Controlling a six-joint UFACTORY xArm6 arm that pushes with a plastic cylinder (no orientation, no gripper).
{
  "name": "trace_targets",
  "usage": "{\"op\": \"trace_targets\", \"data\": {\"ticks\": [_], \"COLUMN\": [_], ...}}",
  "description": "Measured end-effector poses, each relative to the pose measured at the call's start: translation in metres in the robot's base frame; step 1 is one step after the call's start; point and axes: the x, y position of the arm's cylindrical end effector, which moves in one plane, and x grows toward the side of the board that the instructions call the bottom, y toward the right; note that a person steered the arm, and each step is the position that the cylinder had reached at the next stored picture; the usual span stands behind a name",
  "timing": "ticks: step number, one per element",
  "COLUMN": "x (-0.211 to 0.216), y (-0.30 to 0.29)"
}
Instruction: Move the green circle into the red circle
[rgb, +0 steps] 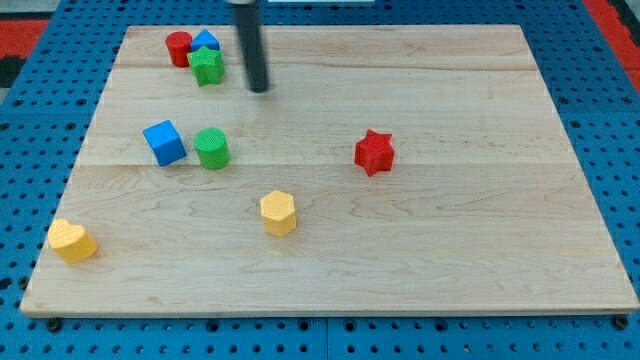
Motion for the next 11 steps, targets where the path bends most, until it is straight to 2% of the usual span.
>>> {"op": "trace_targets", "data": {"ticks": [1, 2, 3, 4, 5, 6, 7, 8, 9, 10, 11], "x": [0.062, 0.106, 0.123, 0.098, 0.075, 0.049, 0.057, 0.024, -0.019, 0.014, 0.039], "y": [0.007, -0.013, -0.031, -0.100, -0.133, -0.159, -0.160, -0.173, -0.168, -0.148, -0.045]}}
